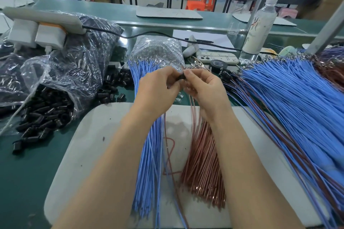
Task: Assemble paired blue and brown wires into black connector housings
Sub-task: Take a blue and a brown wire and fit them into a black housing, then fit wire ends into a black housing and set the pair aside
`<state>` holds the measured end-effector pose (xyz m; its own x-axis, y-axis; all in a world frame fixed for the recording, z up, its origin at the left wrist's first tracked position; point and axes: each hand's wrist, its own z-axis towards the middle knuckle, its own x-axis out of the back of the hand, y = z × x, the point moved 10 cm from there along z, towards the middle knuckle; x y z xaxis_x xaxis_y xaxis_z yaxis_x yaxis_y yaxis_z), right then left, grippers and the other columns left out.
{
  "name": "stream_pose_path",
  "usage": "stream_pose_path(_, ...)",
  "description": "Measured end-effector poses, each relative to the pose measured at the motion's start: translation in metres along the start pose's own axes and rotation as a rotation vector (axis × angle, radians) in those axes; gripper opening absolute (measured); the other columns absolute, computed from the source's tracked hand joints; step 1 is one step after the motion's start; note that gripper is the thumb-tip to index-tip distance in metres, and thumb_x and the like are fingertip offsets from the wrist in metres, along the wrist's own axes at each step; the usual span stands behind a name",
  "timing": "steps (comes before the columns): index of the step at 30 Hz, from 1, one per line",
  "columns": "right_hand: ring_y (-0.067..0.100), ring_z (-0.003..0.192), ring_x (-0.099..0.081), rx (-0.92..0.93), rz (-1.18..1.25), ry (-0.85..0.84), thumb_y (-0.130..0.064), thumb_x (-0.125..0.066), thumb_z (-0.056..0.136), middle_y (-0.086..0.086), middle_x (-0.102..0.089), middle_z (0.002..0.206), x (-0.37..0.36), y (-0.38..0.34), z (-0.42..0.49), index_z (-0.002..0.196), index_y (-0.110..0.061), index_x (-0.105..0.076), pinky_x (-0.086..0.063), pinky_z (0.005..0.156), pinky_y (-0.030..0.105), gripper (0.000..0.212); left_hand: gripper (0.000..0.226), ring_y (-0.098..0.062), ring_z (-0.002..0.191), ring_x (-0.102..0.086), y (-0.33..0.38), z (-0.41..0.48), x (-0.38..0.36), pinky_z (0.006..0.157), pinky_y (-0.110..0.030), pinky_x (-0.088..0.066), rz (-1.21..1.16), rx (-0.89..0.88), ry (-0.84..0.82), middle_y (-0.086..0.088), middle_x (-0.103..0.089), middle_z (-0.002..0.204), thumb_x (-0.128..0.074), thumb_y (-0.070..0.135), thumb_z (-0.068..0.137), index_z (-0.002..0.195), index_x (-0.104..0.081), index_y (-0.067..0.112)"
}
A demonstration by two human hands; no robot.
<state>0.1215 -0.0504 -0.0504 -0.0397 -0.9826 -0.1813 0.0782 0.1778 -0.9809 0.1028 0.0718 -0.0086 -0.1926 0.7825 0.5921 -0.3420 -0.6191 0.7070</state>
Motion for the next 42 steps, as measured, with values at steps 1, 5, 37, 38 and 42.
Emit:
stream_pose_path(1,0.015,0.081,-0.06,-0.026,0.027,-0.041,-0.02,-0.055,0.095,0.004,-0.065,0.084,-0.004,-0.002,-0.003,0.098,-0.01,-0.063,-0.048,0.08,0.027,0.013,0.006,-0.011,0.078,-0.062,0.009,0.003,0.007,0.085,-0.029,-0.048,-0.002,-0.005,0.009,0.011,-0.065,0.075,-0.063,0.021,0.088,0.092,-0.067,0.018)
stream_pose_path(5,0.025,0.107,-0.062,-0.179,0.225,-0.438,-0.046,-0.029,0.099,0.009,-0.069,0.105,-0.04,-0.022,-0.034,0.131,-0.011,-0.048,-0.047,0.098,0.036,0.051,0.007,-0.001,0.079,-0.066,0.062,0.023,0.049,0.08,-0.016,-0.051,-0.273,-0.016,0.148,0.01,-0.07,0.082,-0.063,0.023,0.09,0.094,-0.065,0.018)
stream_pose_path(37,0.023,0.094,-0.064,0.242,-0.96,0.219,-0.021,-0.062,0.09,0.007,-0.071,0.098,0.064,-0.075,-0.021,0.102,-0.011,-0.069,-0.048,0.087,0.035,0.017,0.014,0.001,0.043,-0.052,0.044,0.061,-0.048,0.047,-0.017,-0.047,-0.435,0.207,-0.055,0.006,-0.063,0.063,-0.057,0.026,0.092,0.083,-0.062,0.016)
stream_pose_path(38,0.023,0.096,-0.064,0.249,-0.963,0.149,-0.021,-0.061,0.09,0.008,-0.071,0.1,0.041,-0.074,-0.015,0.103,-0.01,-0.07,-0.047,0.089,0.035,0.018,0.013,0.002,0.043,-0.052,0.027,0.059,-0.026,0.045,-0.015,-0.044,-0.52,0.251,0.012,0.007,-0.063,0.062,-0.057,0.024,0.092,0.082,-0.061,0.017)
stream_pose_path(42,0.03,0.1,-0.062,0.183,-1.007,-0.095,-0.01,-0.05,0.09,0.018,-0.068,0.105,-0.053,-0.039,0.007,0.103,-0.002,-0.068,-0.048,0.088,0.039,0.024,0.018,-0.003,0.047,-0.05,-0.051,0.036,0.054,0.047,-0.017,-0.041,-0.781,0.42,0.298,0.005,-0.061,0.064,-0.053,0.015,0.092,0.075,-0.056,0.019)
